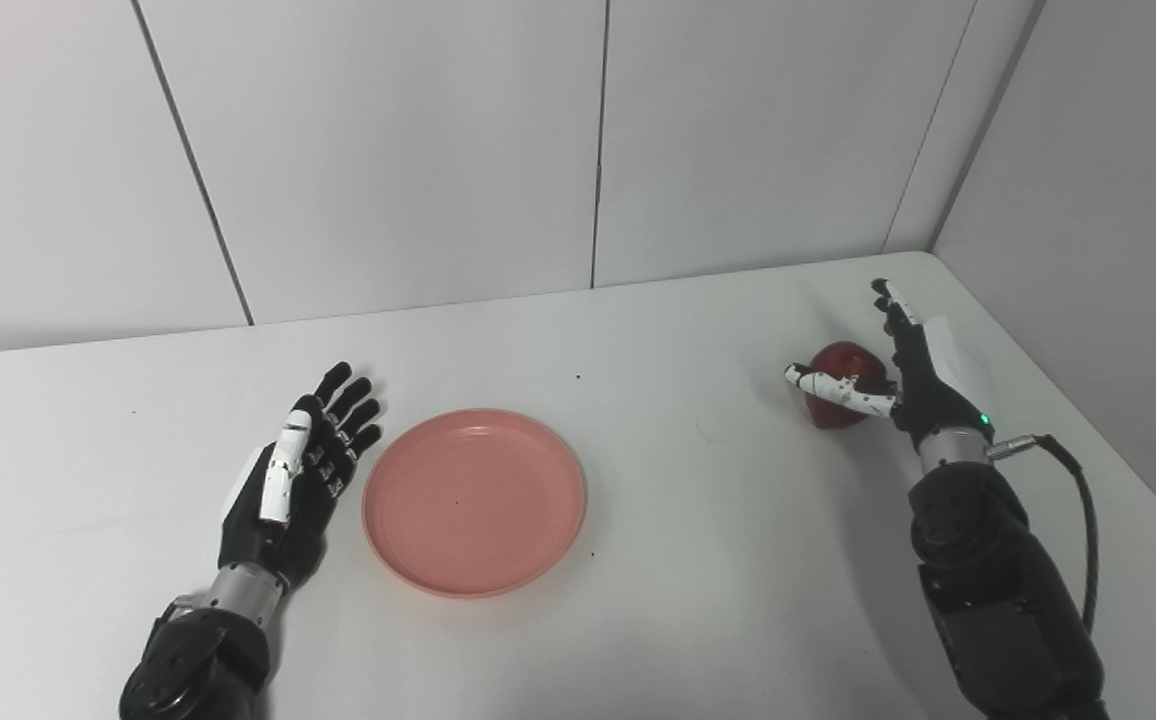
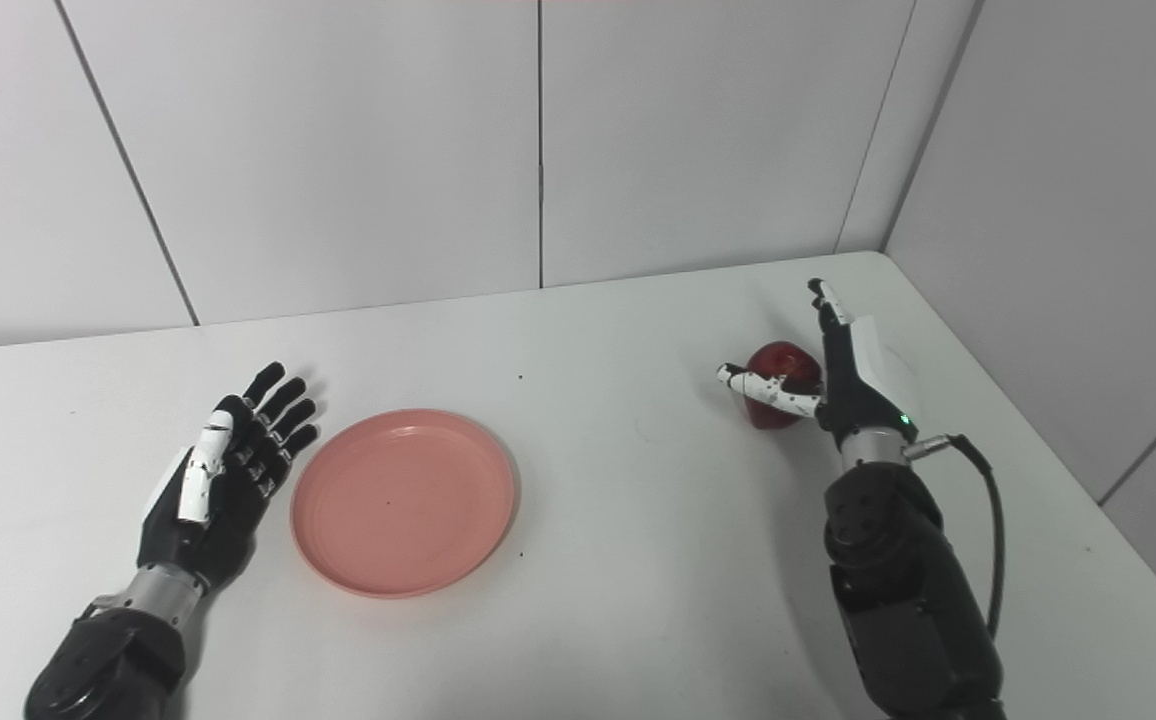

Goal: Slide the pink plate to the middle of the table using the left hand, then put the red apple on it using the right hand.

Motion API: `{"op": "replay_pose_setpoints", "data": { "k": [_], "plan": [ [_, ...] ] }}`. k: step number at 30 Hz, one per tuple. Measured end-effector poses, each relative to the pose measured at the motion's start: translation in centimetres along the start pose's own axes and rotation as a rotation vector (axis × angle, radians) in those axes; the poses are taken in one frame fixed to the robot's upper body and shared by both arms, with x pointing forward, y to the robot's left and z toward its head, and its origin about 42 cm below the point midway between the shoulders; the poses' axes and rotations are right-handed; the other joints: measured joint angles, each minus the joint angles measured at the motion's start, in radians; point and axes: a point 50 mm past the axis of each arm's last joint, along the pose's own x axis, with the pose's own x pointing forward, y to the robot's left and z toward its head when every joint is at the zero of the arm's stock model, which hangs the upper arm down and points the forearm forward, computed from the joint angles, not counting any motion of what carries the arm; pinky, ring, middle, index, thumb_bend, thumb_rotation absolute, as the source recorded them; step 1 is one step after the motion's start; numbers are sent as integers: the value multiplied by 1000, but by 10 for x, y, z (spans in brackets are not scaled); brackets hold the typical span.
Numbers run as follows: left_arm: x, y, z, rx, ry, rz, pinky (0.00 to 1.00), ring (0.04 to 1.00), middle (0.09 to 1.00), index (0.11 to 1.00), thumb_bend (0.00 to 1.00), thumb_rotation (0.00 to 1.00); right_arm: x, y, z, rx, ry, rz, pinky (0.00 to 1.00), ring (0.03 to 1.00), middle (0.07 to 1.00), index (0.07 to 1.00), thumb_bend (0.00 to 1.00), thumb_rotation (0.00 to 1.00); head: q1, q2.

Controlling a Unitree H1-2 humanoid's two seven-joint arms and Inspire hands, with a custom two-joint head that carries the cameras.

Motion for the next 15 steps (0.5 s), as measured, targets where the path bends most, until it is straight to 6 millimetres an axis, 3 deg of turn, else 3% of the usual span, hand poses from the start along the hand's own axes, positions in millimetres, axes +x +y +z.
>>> {"op": "replay_pose_setpoints", "data": {
  "k": [5, 9, 15],
  "plan": [
    [-1, 0, 1, 0, 3, 0, 943, 942, 945, 932, 344, 1000, 1, 1, -1, -12, 4, 13, 766, 868, 903, 911, 1000, 411, 3, 3],
    [-1, -1, 2, -3, 11, 2, 940, 941, 944, 932, 346, 1000, 2, -2, -2, -35, 12, -4, 686, 814, 858, 889, 1000, 383, 6, 3],
    [-1, 0, 2, -4, 12, 4, 938, 941, 944, 932, 349, 1000, 3, -5, -3, -55, 26, 6, 652, 756, 804, 831, 1000, 357, 6, 3]
  ]
}}
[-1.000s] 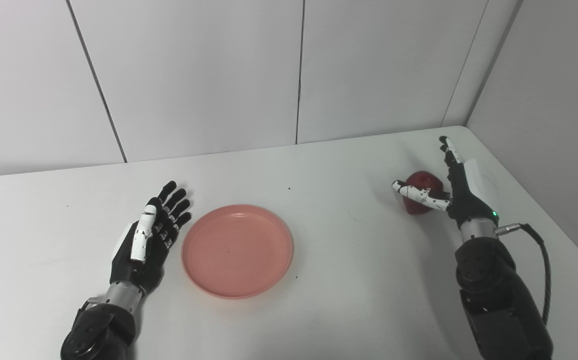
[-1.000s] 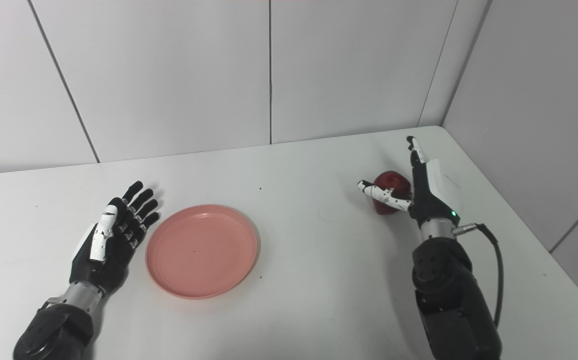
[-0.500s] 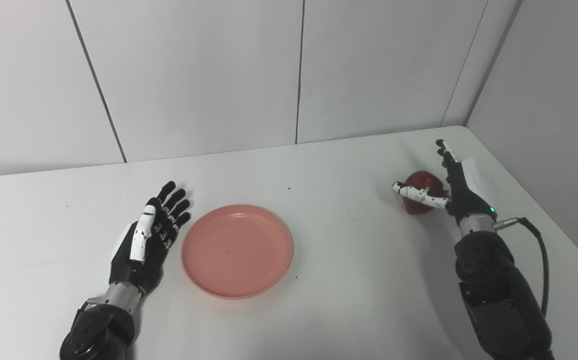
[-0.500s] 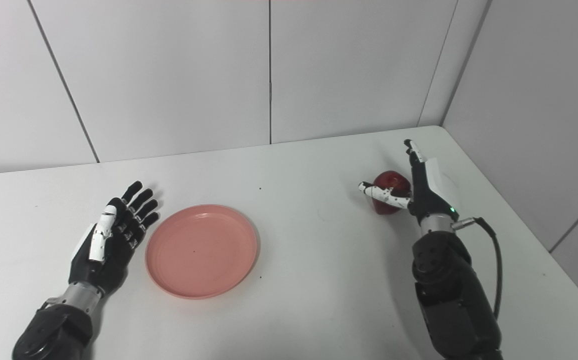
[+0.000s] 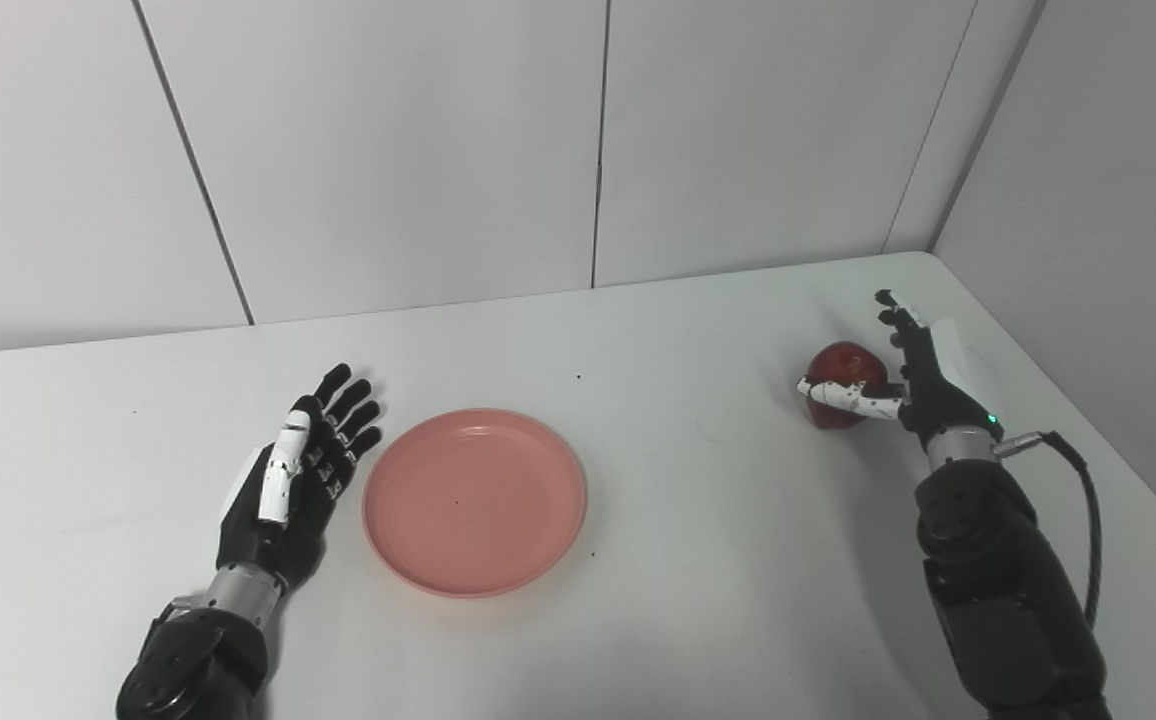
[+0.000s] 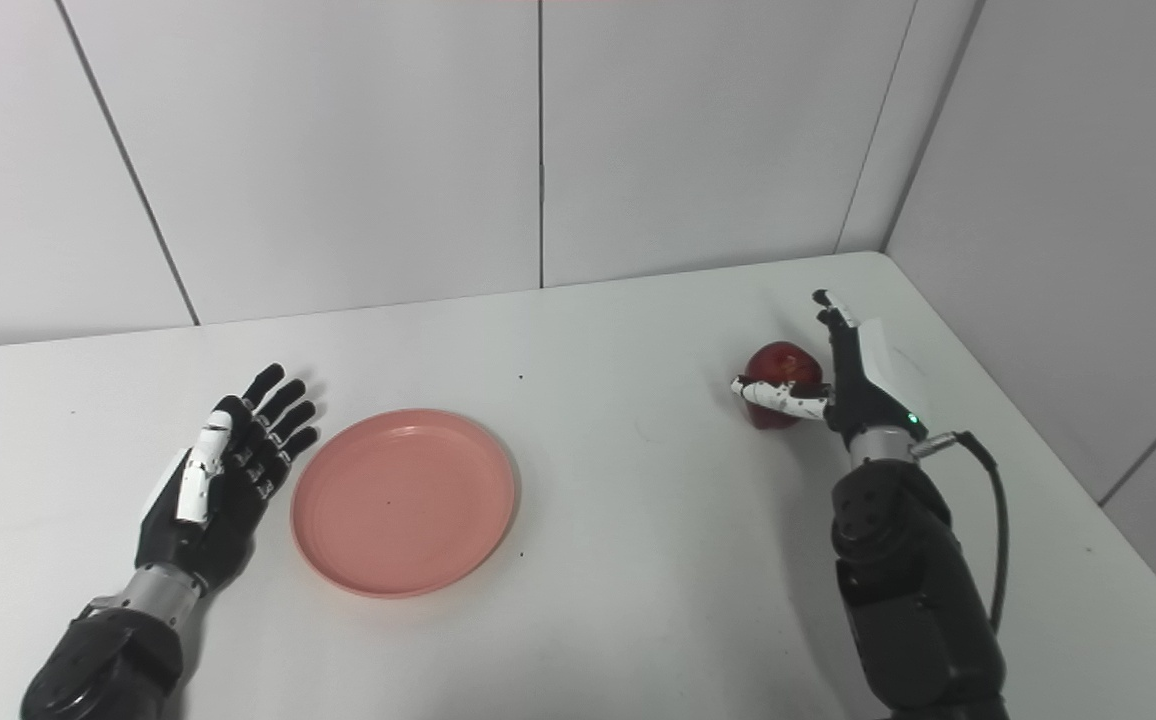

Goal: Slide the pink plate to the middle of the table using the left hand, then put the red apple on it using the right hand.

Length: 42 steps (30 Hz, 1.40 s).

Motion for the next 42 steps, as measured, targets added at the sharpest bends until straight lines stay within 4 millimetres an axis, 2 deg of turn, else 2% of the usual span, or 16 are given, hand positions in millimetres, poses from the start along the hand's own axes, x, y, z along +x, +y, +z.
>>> {"op": "replay_pose_setpoints", "data": {
  "k": [6, 12, 20, 21, 22, 23, 26, 29, 36, 39, 42],
  "plan": [
    [0, 0, 0, 5, 1, 1, 934, 937, 941, 930, 350, 1000, -1, 5, 4, -9, -15, 24, 652, 726, 767, 775, 1000, 335, 3, 3],
    [0, 0, 0, 4, 1, 2, 941, 942, 945, 934, 350, 1000, -1, 6, 5, -7, -34, 12, 562, 636, 671, 689, 994, 266, 5, 5],
    [0, 0, 0, 3, 1, 2, 941, 942, 946, 935, 350, 1000, 1, 8, 1, -4, -47, -13, 494, 545, 590, 585, 882, 134, 9, 8],
    [0, 0, 0, 2, 1, 1, 941, 940, 945, 934, 349, 1000, 1, 9, 2, -5, -49, -15, 490, 535, 581, 566, 856, 119, 9, 8],
    [0, 0, 0, 2, 1, 1, 942, 940, 945, 934, 349, 1000, 1, 9, 2, -8, -53, -17, 487, 529, 575, 520, 659, 132, 9, 9],
    [0, 0, 0, 2, 1, 1, 940, 940, 945, 934, 349, 1000, 1, 8, 2, -13, -56, -17, 477, 522, 569, 498, 567, 138, 9, 9],
    [0, 0, 0, 3, 2, 1, 948, 945, 949, 938, 352, 1000, 2, 7, 2, -39, -67, -15, 443, 502, 553, 488, 529, 137, 11, 9],
    [-1, 0, 0, 1, 4, 1, 950, 946, 949, 938, 349, 1000, 2, 7, 3, -61, -74, -17, 397, 471, 528, 486, 519, 132, 11, 9],
    [-1, 0, 1, 0, 6, 1, 946, 945, 947, 936, 345, 1000, 2, 8, 4, -81, -77, -26, 371, 453, 514, 487, 516, 129, 15, 8],
    [-1, 0, 1, 0, 8, 1, 943, 943, 946, 935, 345, 1000, 2, 8, 3, -80, -76, -27, 367, 447, 469, 503, 526, 26, 15, 8],
    [-1, 0, 1, 0, 8, 1, 945, 945, 947, 936, 344, 1000, 2, 7, 3, -72, -74, -28, 363, 436, 457, 507, 528, 2, 15, 8]
  ]
}}
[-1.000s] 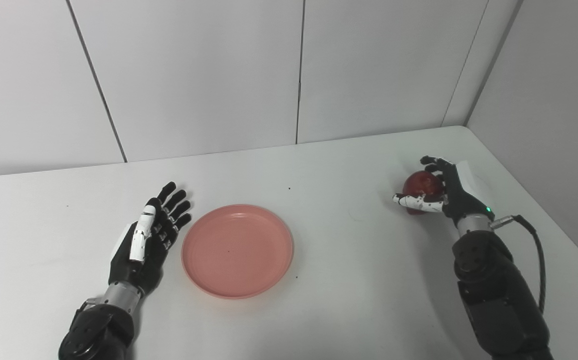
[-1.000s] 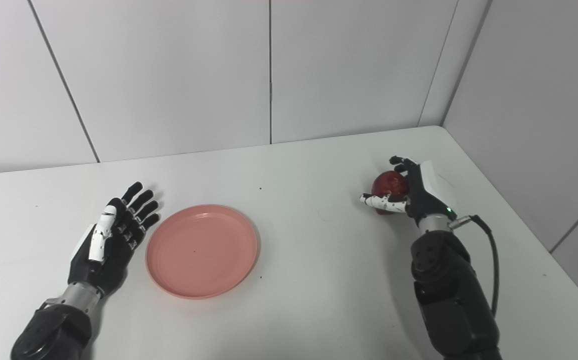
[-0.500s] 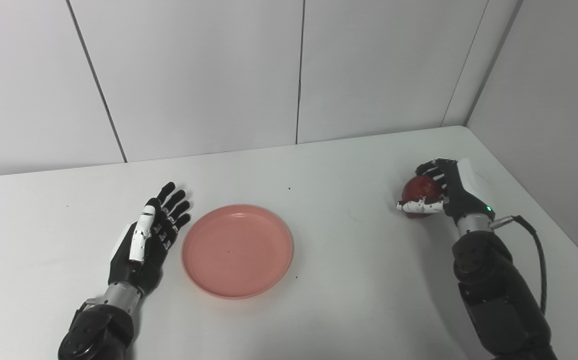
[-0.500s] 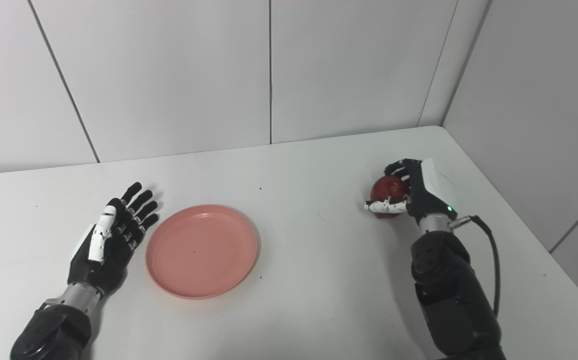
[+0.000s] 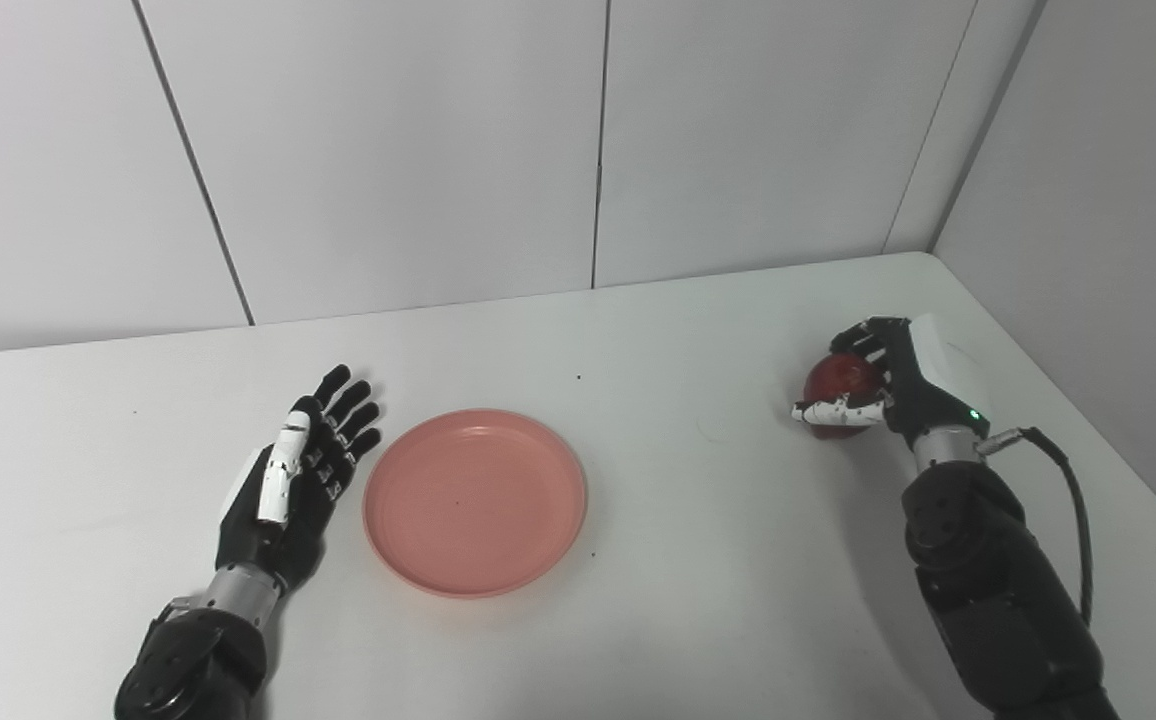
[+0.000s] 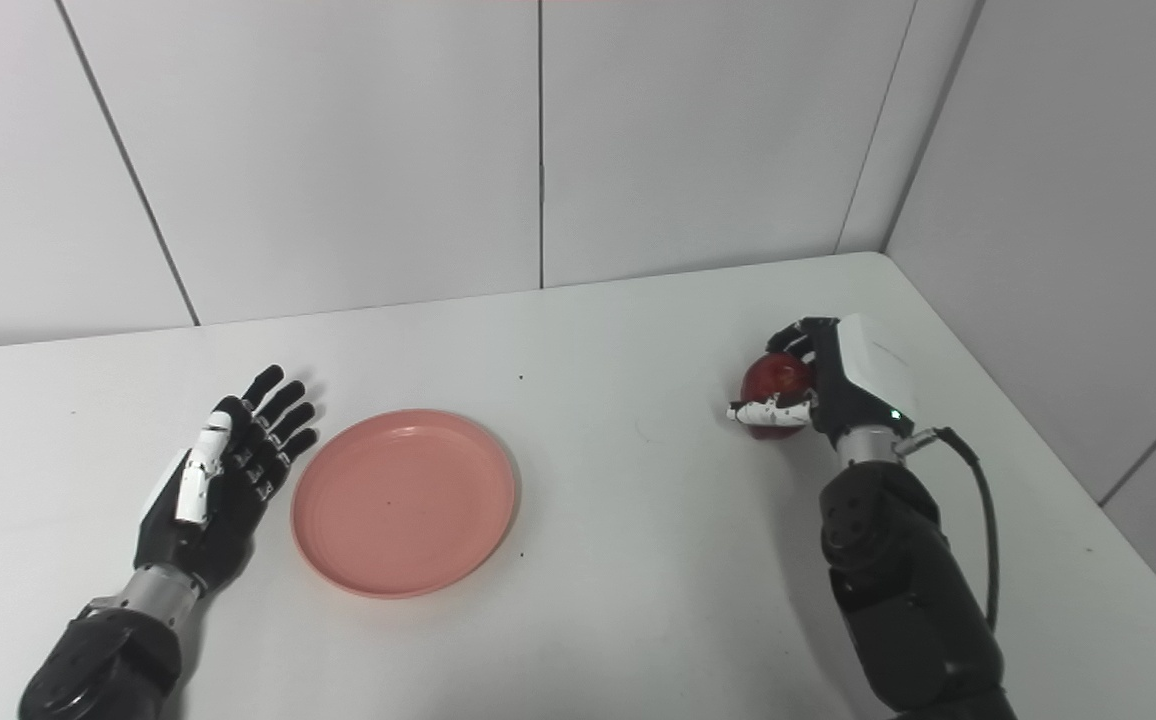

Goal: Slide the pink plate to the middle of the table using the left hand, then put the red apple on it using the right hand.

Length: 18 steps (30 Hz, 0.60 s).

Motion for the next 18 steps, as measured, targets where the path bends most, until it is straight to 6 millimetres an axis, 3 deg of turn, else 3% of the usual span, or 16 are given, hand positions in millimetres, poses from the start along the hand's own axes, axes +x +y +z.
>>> {"op": "replay_pose_setpoints", "data": {
  "k": [5, 12, 18],
  "plan": [
    [0, 0, 0, 0, 0, 0, 947, 944, 947, 935, 349, 1000, -3, -3, 1, 15, -6, -13, 378, 448, 469, 499, 529, 0, 2, -3],
    [0, 0, 0, 0, 1, 1, 943, 940, 944, 933, 349, 1000, -11, -21, 22, 44, -85, -85, 348, 414, 450, 522, 525, 0, 8, -5],
    [0, -1, 0, 0, -1, 3, 943, 941, 944, 931, 346, 1000, -14, -24, 34, 51, -131, -90, 378, 431, 466, 506, 528, 0, 17, -6]
  ]
}}
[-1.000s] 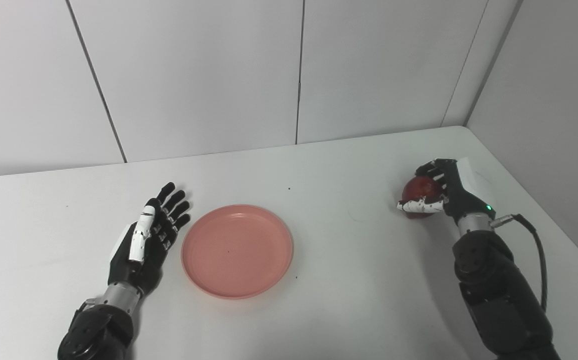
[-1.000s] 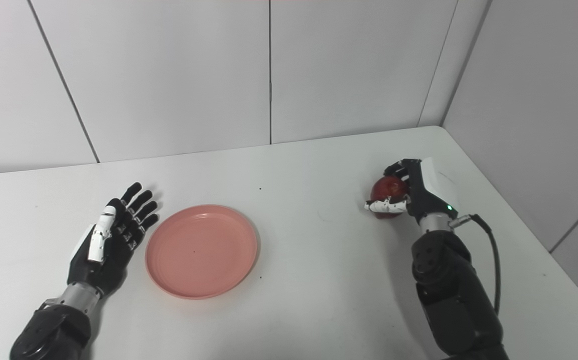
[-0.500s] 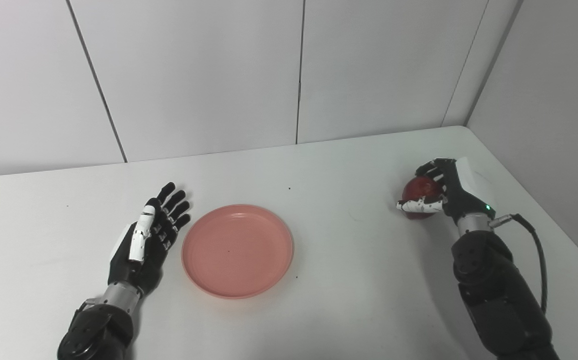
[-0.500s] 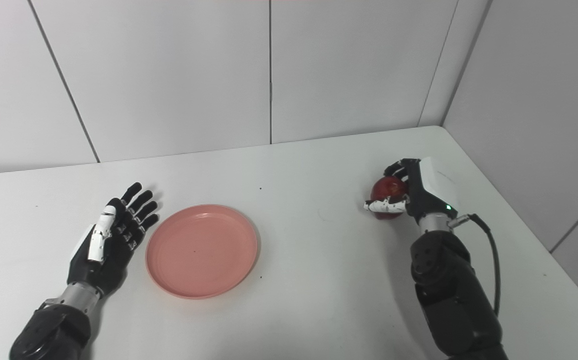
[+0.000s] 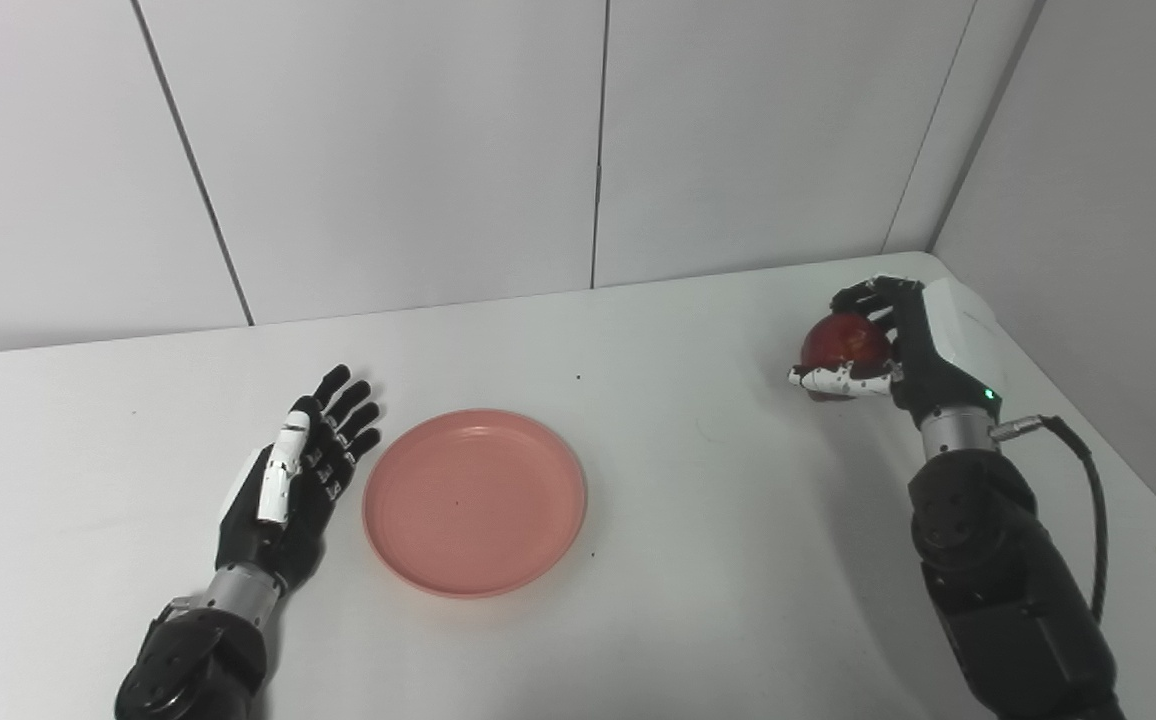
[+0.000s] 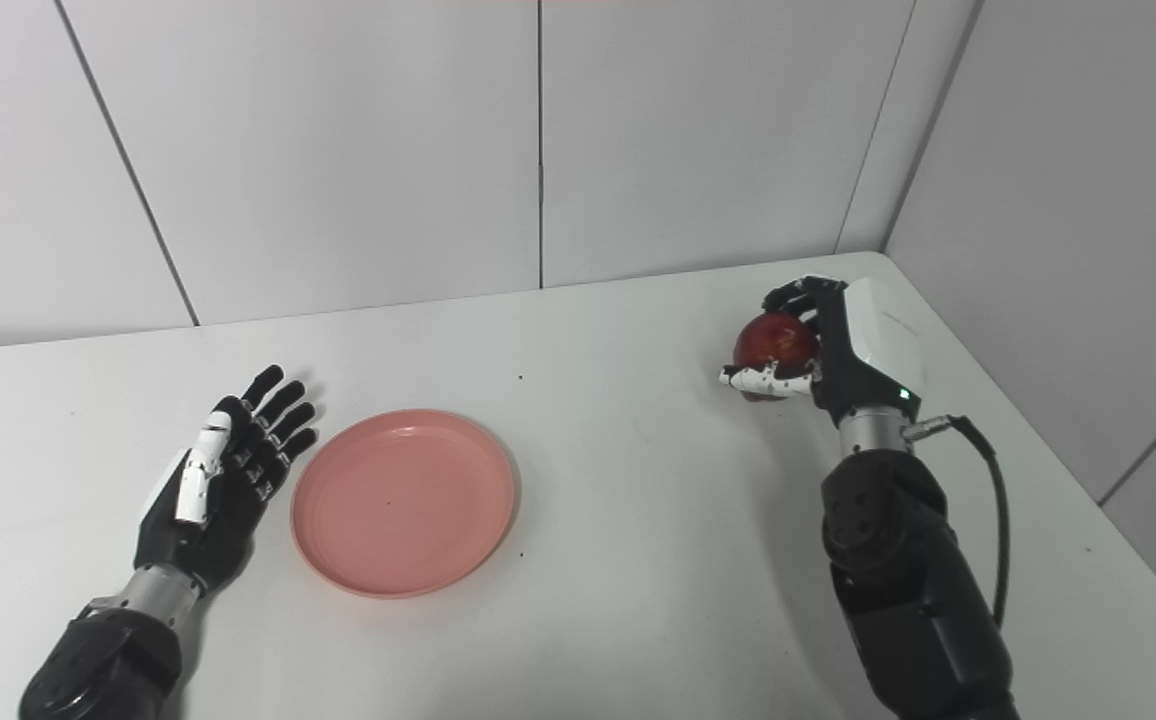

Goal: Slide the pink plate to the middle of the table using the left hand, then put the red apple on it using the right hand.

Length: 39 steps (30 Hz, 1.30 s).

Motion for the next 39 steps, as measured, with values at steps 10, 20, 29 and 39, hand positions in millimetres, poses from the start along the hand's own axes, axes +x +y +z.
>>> {"op": "replay_pose_setpoints", "data": {
  "k": [10, 20, 29, 39],
  "plan": [
    [1, -6, -1, -8, -4, 11, 937, 941, 942, 928, 347, 1000, 2, -11, 54, 3, -171, -23, 369, 424, 464, 508, 528, 0, 24, -3],
    [1, -12, -2, -7, -10, 39, 934, 938, 939, 920, 344, 1000, -5, 17, 90, 32, -232, 51, 331, 400, 446, 525, 525, 0, 86, -8],
    [2, -24, -5, -9, -10, 28, 935, 940, 942, 922, 366, 1000, -5, 48, 121, 40, -323, 127, 270, 344, 429, 529, 524, 0, 155, -9],
    [3, -40, -8, -19, -13, 43, 937, 939, 944, 926, 380, 1000, -16, 79, 164, 68, -406, 211, 267, 346, 429, 530, 523, 0, 259, -17]
  ]
}}
